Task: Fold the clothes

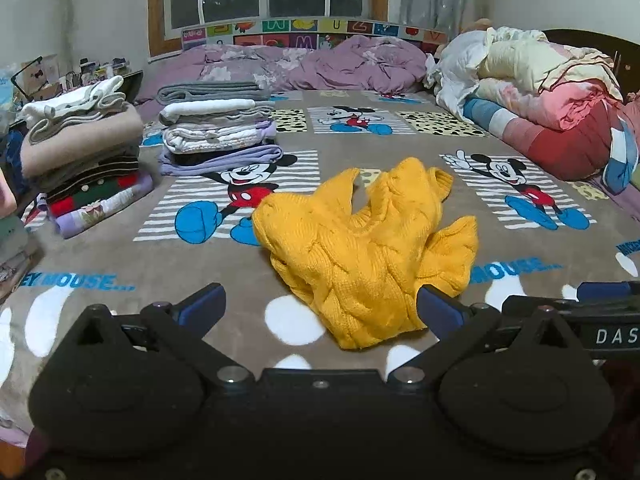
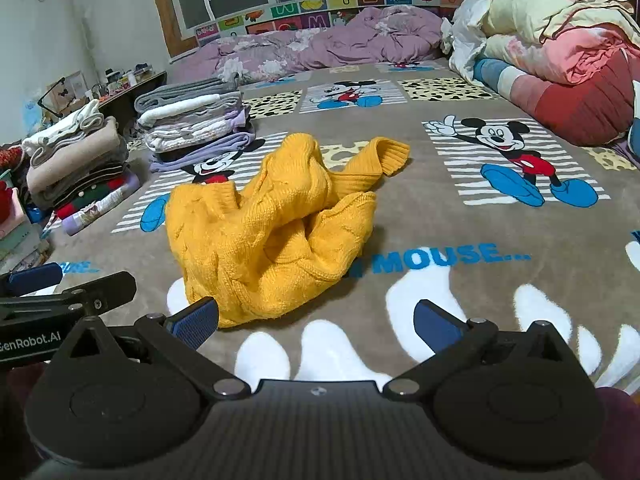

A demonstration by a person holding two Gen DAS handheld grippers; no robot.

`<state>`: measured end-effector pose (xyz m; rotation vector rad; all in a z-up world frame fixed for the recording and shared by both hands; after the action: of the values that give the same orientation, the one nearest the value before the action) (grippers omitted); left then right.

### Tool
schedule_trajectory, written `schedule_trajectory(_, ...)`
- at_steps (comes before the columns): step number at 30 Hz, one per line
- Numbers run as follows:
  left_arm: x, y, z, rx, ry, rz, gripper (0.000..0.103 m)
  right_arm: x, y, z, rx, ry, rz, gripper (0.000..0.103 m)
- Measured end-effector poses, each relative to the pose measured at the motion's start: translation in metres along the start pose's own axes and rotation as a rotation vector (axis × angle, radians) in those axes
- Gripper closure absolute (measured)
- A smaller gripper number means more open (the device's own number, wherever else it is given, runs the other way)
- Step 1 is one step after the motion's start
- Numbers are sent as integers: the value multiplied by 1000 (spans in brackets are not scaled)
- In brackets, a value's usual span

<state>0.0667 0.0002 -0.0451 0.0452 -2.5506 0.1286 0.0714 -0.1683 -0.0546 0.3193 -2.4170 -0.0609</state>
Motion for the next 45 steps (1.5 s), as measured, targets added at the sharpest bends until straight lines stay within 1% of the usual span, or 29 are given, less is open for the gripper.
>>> schedule_trajectory(3, -1, 1, 1, 11, 10, -4, 0, -1, 0, 0, 0, -7, -5, 0)
schedule_trajectory(4, 5, 2, -1, 19, -1, -7, 0, -1, 0, 0, 0, -8, -5, 0)
schedule_trajectory(7, 2, 2, -1, 19, 16, -12, 0, 0, 1, -1, -1, -12, -4, 0)
schedule_trajectory(19, 3, 1, 0, 22, 8, -2, 0, 11, 4, -4, -1, -34, -10, 0)
schedule_trajectory(45, 5, -1, 0, 19, 10, 15, 0, 13, 9, -4, 11, -35, -19, 0)
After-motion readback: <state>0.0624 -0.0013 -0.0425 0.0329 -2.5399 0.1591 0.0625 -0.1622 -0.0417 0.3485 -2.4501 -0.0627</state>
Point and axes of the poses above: each gripper's, at about its wrist camera, not at the fingertips, and x roughly against the way its jaws point, y to its left, z to its underside, the point moved 8 cm from there along -x, roughly the way its jaws point, and after that the axes turned 6 degrees about x, right-handed, at the moved point
